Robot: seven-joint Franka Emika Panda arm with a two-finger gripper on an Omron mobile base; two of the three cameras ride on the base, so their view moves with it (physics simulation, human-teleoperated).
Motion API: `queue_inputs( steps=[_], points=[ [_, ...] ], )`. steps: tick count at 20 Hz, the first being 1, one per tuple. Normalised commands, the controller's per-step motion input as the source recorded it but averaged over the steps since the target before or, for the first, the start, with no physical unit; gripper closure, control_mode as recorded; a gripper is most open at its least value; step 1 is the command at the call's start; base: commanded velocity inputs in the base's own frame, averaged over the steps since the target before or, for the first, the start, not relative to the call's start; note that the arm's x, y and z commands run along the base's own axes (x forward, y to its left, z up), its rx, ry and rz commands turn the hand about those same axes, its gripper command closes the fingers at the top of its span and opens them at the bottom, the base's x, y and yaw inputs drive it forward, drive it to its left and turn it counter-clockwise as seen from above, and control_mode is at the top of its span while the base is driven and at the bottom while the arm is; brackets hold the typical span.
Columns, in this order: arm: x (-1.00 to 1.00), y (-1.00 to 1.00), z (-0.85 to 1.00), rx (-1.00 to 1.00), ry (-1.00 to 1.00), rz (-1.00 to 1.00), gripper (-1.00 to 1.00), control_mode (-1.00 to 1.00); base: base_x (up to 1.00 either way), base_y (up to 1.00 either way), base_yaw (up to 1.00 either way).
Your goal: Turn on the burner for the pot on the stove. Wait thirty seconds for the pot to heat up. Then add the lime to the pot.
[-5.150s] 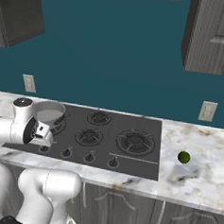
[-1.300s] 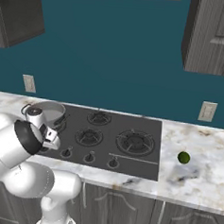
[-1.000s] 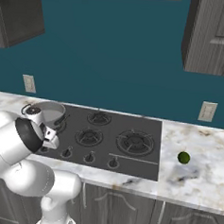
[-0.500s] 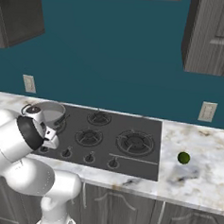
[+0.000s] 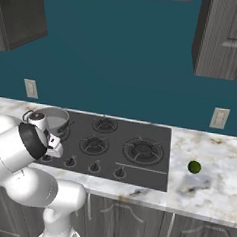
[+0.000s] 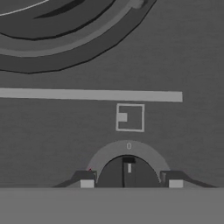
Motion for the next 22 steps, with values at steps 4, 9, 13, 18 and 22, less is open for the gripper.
queue_inputs(
  steps=[4, 9, 13, 18, 22],
  points=[
    [0.00, 0.00, -0.14, 0.00, 0.04, 0.09, 1.00, -1.00, 0.00, 0.00, 0.00],
    [0.00, 0.00, -0.19, 0.00, 0.01, 0.19, 1.00, -1.00, 0.00, 0.00, 0.00],
    [-0.09, 0.00, -0.26, 0.01, 0.00, 0.21, 1.00, -1.00, 0.00, 0.00, 0.00],
    [-0.12, 0.00, -0.30, 0.03, 0.00, 0.21, 1.00, -1.00, 0.00, 0.00, 0.00],
    [-0.11, 0.00, -0.35, 0.02, 0.00, 0.25, 1.00, -1.00, 0.00, 0.00, 0.00]
  ],
)
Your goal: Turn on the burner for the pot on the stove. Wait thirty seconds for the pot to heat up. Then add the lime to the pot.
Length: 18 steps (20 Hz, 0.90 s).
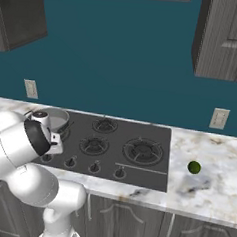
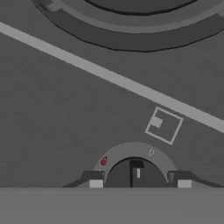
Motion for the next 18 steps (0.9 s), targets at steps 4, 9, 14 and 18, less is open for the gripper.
queue_inputs(
  steps=[4, 9, 14, 18],
  points=[
    [-0.13, 0.00, -0.35, 0.01, 0.00, 0.29, 1.00, -1.00, 0.00, 0.00, 0.00],
    [-0.13, 0.00, -0.36, 0.00, 0.00, 0.32, 1.00, -1.00, 0.00, 0.00, 0.00],
    [-0.14, 0.00, -0.36, 0.00, 0.00, 0.33, 1.00, -1.00, 0.00, 0.00, 0.00],
    [-0.13, 0.00, -0.37, 0.00, 0.00, 0.32, 1.00, -1.00, 0.00, 0.00, 0.00]
  ],
)
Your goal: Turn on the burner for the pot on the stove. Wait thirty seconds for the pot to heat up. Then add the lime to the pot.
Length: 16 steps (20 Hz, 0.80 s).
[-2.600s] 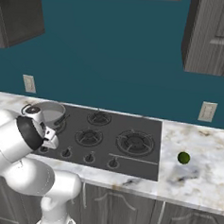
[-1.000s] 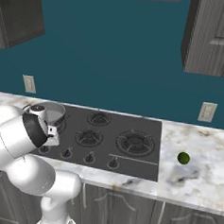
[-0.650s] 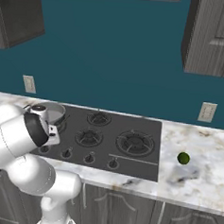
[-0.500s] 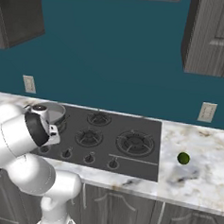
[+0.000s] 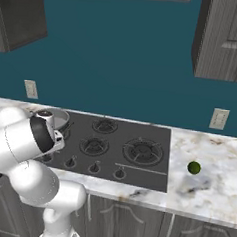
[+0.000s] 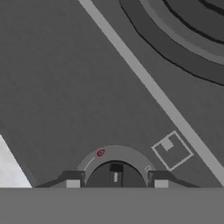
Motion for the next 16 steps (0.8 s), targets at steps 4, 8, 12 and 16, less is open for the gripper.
queue_inputs(
  steps=[4, 8, 12, 16],
  points=[
    [-0.15, 0.00, -0.39, 0.00, 0.00, 0.32, 1.00, -1.00, 0.00, 0.00, 0.00],
    [-0.17, 0.00, -0.39, 0.00, 0.00, 0.31, 1.00, -1.00, 0.00, 0.00, 0.00],
    [-0.17, 0.00, -0.39, 0.00, 0.00, 0.31, 1.00, -1.00, 0.00, 0.00, 0.00],
    [-0.15, 0.00, -0.41, 0.00, 0.00, 0.31, 1.00, -1.00, 0.00, 0.00, 0.00]
  ],
)
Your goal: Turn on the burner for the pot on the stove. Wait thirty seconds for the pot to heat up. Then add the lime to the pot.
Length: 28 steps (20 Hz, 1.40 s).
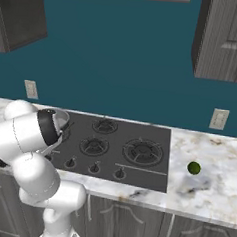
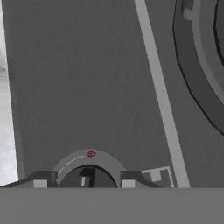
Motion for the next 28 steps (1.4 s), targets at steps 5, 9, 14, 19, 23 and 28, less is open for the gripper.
queue_inputs(
  steps=[5, 9, 14, 19, 23, 28],
  points=[
    [-0.03, 0.00, -0.39, 0.00, 0.00, 0.28, 1.00, -1.00, 0.00, 0.00, 0.00],
    [0.00, 0.00, -0.29, 0.00, 0.00, 0.21, 1.00, -1.00, 0.00, 0.00, 0.00],
    [0.00, 0.00, -0.01, 0.00, -0.04, 0.04, -1.00, -1.00, 0.00, 0.00, 0.00],
    [0.00, 0.00, 0.00, 0.00, 0.00, 0.01, -1.00, -1.00, 0.00, 0.00, 0.00],
    [0.00, 0.00, 0.00, 0.00, 0.00, 0.00, -1.00, -1.00, 0.00, 0.00, 0.00],
    [0.00, 0.00, 0.03, 0.00, 0.00, 0.00, -1.00, -1.00, 0.00, 0.00, 0.00]
  ],
)
